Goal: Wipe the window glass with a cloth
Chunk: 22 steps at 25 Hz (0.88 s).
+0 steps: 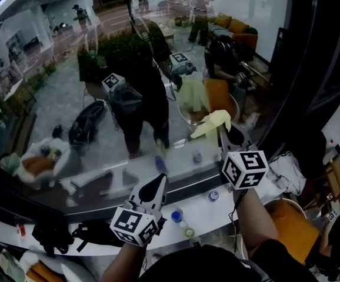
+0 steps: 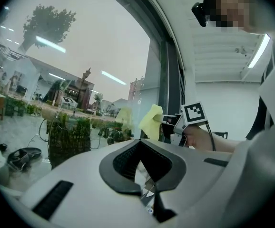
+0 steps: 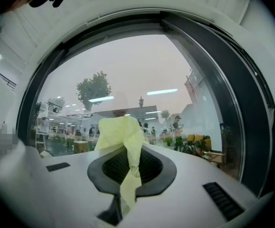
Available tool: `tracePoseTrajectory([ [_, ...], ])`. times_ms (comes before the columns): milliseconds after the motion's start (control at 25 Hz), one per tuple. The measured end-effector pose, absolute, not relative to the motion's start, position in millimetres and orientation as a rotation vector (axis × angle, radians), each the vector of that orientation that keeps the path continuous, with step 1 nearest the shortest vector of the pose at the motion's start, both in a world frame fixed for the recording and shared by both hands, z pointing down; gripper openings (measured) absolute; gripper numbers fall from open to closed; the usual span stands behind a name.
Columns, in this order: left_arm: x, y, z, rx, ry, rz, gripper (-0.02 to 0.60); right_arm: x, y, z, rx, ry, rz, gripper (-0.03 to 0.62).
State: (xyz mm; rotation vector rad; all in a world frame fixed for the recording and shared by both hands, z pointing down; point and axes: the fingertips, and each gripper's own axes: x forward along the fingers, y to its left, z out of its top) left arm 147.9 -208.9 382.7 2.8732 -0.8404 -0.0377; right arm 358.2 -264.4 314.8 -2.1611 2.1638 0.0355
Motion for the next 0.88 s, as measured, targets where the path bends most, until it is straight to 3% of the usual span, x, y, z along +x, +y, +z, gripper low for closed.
tracePoseTrajectory([
  [360,204.9,-222.4,390.9,2.877,-0.865,0.013,-0.002,426.7,-290.1,320.1,-2.211,2.119,0.05,0.037],
  [880,168.0,-246.5,402.2,2.836,-0.937,0.002,-0.002,392.7,-316.8,314.5,-2.268,2.085,0.175,0.037],
])
